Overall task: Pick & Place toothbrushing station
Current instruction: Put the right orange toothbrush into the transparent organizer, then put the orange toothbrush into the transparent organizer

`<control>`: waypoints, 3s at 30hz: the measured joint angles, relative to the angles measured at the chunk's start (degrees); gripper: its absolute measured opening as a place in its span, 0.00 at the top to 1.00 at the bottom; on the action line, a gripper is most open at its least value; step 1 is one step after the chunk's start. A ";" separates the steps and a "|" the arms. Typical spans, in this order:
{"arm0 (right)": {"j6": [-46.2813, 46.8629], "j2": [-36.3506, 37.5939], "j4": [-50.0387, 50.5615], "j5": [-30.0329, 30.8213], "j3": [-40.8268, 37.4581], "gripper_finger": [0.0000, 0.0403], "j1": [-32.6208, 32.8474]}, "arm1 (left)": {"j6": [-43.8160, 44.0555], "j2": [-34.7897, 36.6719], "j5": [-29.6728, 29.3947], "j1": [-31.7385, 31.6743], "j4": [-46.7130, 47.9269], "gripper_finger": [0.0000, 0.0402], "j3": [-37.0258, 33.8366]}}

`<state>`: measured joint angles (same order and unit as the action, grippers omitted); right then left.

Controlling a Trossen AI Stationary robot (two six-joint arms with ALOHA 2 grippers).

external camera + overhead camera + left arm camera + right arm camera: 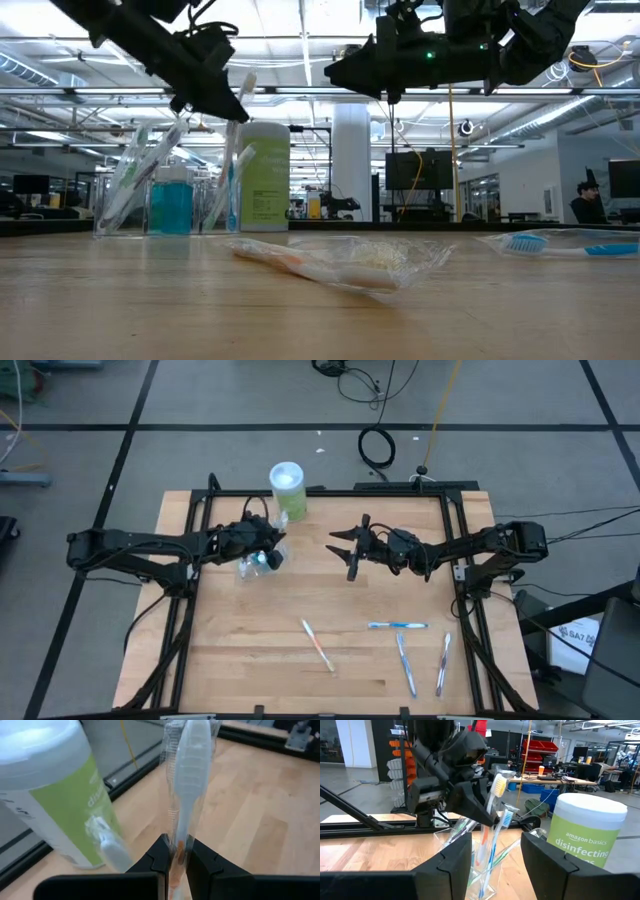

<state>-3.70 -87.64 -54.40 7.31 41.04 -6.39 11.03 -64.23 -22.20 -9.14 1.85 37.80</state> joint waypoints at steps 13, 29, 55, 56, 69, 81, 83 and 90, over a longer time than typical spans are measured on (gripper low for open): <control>0.00 0.00 0.29 -0.04 0.00 0.59 0.00 | 1.72 0.04 -7.96 1.41 -23.56 0.91 -14.83; -0.01 0.00 0.26 -0.07 0.00 0.59 0.00 | 7.77 -0.68 -7.85 1.39 -17.01 0.91 -15.73; -0.20 0.00 -0.17 -0.07 0.02 0.59 0.00 | 7.65 4.37 -3.35 1.80 -17.76 0.55 -15.58; -0.20 0.00 -0.17 -0.07 0.02 0.59 0.00 | 7.23 5.23 -3.32 2.11 -17.86 0.55 -15.58; -0.04 0.00 0.14 -0.07 0.02 0.59 0.00 | 0.75 13.62 -1.63 9.36 -18.48 0.57 -15.58; -0.02 0.00 0.10 -0.07 0.02 0.59 0.00 | -2.37 13.62 14.69 13.54 -24.19 0.62 -15.58; -0.02 0.00 0.10 -0.07 0.02 0.59 0.00 | -2.38 13.62 14.69 14.48 -25.16 0.62 -15.58; 0.02 0.00 0.23 -0.09 0.02 0.59 0.06 | -4.82 7.64 16.17 18.71 -32.24 0.62 -14.53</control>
<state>-3.68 -87.64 -54.16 7.22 41.06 -6.33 6.20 -56.59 -6.02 9.58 -30.38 23.27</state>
